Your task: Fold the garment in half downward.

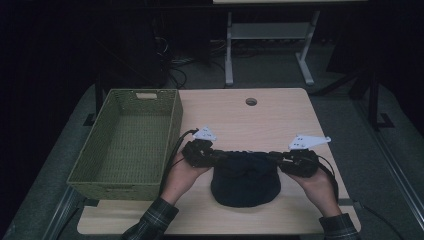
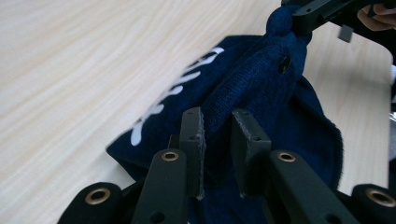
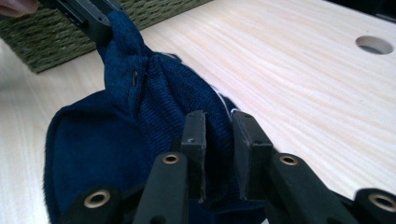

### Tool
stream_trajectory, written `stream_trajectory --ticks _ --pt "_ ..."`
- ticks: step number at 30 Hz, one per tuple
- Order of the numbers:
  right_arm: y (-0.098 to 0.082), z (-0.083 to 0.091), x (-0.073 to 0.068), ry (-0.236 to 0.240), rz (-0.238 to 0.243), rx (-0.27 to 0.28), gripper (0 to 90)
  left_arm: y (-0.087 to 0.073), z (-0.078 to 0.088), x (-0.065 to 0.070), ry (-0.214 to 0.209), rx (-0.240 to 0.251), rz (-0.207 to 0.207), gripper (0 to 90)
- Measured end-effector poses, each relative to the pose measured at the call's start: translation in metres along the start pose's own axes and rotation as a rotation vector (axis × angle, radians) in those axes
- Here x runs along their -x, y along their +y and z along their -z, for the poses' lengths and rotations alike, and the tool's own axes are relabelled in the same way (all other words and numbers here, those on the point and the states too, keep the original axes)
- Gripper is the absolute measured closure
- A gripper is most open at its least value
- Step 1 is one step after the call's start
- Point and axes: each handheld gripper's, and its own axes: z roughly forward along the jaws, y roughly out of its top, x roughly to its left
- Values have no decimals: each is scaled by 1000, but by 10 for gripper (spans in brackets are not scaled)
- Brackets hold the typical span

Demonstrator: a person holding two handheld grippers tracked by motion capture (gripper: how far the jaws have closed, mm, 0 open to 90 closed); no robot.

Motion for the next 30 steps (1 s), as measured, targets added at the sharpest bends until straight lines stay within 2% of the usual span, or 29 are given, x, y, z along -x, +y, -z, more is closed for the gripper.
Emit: stream_trajectory --ticks 11,25,30 --pt "-20 2 -13 37 -8 -26 740 -12 -1 14 -22 -34 -20 748" --pt "-42 5 -27 81 -24 -42 719 -35 -7 27 -71 -74 2 743" --pt "-48 6 -33 96 -28 -50 696 -40 -9 31 -83 -95 -4 744"
